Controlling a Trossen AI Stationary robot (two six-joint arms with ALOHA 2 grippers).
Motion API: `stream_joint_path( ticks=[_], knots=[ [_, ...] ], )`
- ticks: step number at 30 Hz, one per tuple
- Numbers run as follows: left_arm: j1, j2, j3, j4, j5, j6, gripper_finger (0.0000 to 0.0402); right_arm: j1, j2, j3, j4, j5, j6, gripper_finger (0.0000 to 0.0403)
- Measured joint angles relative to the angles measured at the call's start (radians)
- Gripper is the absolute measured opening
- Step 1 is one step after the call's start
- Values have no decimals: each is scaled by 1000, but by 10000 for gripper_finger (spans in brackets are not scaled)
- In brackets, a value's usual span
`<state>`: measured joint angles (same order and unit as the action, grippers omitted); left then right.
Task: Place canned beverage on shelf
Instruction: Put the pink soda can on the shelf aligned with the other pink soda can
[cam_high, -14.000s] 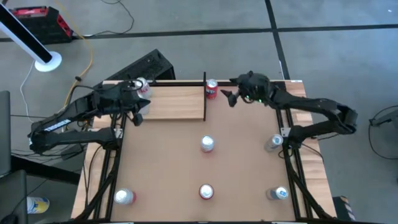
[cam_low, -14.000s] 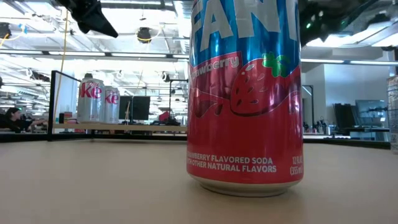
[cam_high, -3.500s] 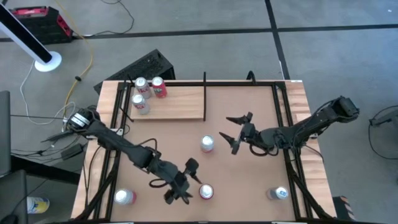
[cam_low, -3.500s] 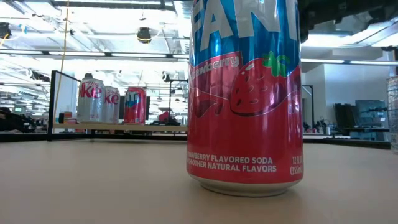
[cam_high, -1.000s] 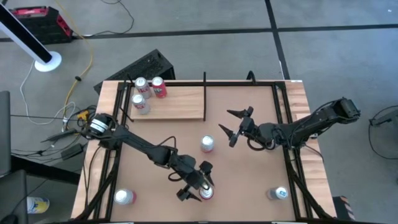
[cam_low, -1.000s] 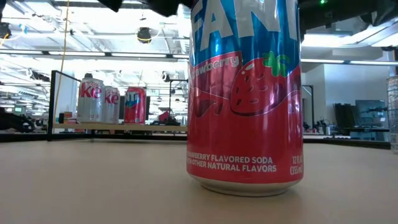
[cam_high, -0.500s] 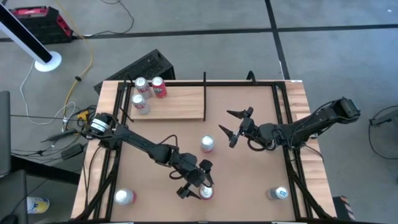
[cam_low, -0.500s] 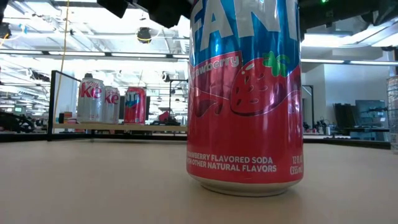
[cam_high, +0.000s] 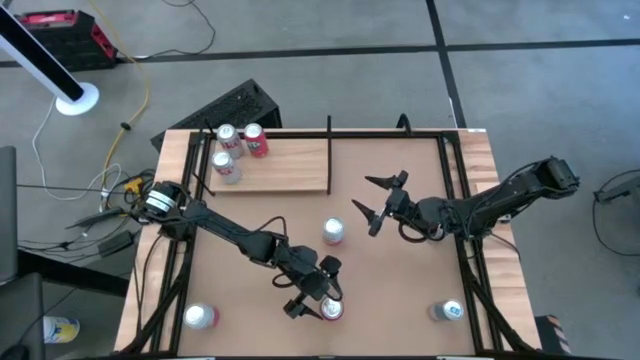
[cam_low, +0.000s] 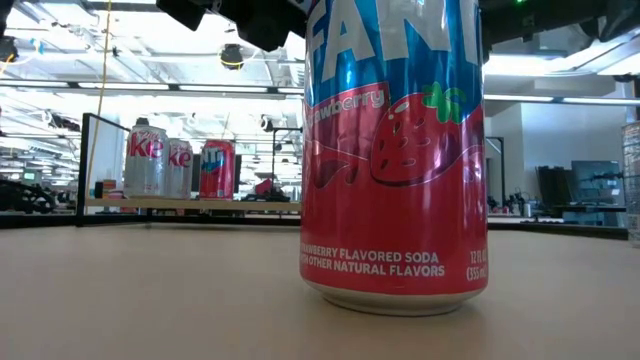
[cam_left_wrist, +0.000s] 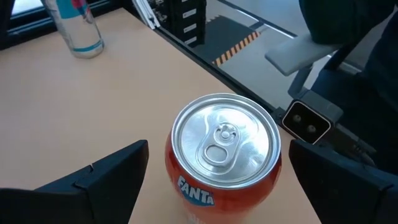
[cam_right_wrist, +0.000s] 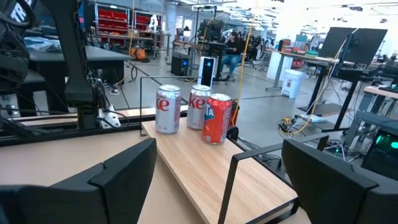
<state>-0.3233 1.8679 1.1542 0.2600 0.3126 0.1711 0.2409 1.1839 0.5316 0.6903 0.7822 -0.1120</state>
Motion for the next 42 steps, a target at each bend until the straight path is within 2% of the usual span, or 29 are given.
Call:
stream_joint_path(
  ticks=[10, 15, 22, 30, 35, 42],
  knots=[
    [13, 19, 0, 8, 46, -26, 368, -8, 0, 0, -1, 0, -2, 370],
    [23, 50, 0, 45, 104, -60, 330, -8, 0, 0, 2, 0, -2, 370],
    [19, 51, 1, 53, 86, -25, 279, -8, 0, 0, -2, 0, -3, 370],
    [16, 40, 2, 47, 63, 4, 278, -8, 0, 0, -3, 0, -5, 370],
    [20, 3, 2, 39, 61, -31, 277, -8, 0, 0, -6, 0, -5, 370],
    [34, -91, 3, -81, 65, -43, 277, -8, 0, 0, -9, 0, -1, 370]
  ],
)
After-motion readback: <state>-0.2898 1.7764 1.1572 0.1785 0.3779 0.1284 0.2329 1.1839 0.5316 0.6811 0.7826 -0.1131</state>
